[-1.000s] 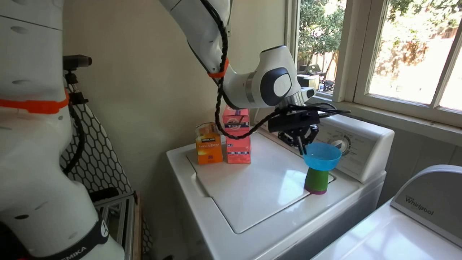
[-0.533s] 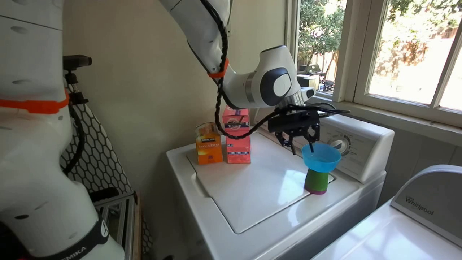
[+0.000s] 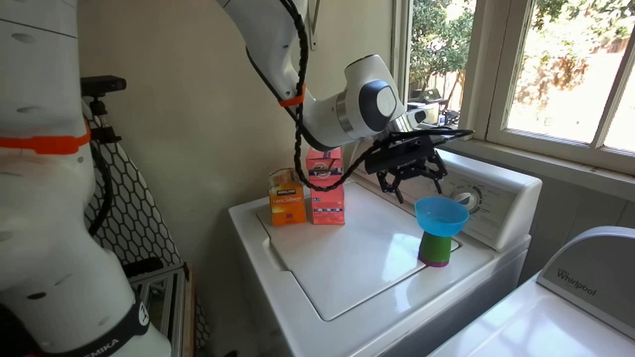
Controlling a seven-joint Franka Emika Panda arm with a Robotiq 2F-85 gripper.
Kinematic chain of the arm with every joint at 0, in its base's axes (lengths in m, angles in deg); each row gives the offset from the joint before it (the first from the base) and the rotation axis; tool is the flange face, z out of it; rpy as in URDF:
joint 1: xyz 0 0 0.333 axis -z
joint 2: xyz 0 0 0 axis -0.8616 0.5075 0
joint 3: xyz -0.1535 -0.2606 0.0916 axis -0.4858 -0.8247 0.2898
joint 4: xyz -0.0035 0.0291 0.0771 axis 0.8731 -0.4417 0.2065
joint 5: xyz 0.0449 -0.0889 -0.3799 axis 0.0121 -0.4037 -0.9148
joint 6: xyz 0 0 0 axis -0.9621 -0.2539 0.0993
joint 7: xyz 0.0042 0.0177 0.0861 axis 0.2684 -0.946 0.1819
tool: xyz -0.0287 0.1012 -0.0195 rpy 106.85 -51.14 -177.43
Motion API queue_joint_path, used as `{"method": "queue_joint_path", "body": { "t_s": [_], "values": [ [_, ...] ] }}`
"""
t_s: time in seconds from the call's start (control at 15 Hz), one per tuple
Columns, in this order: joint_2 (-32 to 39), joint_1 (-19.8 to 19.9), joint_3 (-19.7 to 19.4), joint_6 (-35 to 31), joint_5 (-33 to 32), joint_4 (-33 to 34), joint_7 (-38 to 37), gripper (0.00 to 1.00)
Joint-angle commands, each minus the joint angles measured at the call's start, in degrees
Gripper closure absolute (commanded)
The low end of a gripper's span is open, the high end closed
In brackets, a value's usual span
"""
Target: Move the green cup to the left and put the blue bowl on top of it
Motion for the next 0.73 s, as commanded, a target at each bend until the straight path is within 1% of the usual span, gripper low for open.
{"method": "queue_joint_path", "body": {
  "t_s": [0.0,0.13,0.33,0.4,0.47,0.67],
  "values": [
    [-6.2,-3.5,-3.6,-1.2,-9.3,-5.1,-11.7,0.00],
    [-9.2,-3.8,-4.0,-1.6,-12.5,-7.3,-16.5,0.00],
    [-14.5,-3.2,-4.7,-2.2,-17.2,-11.4,-25.6,0.00],
    [-9.4,-2.8,-3.3,-0.1,-13.0,-6.1,-19.4,0.00],
    [-10.4,-2.7,-3.4,-0.2,-13.5,-6.8,-20.2,0.00],
    [-10.2,-2.7,-3.3,-0.2,-13.5,-6.5,-20.0,0.00]
  ]
}}
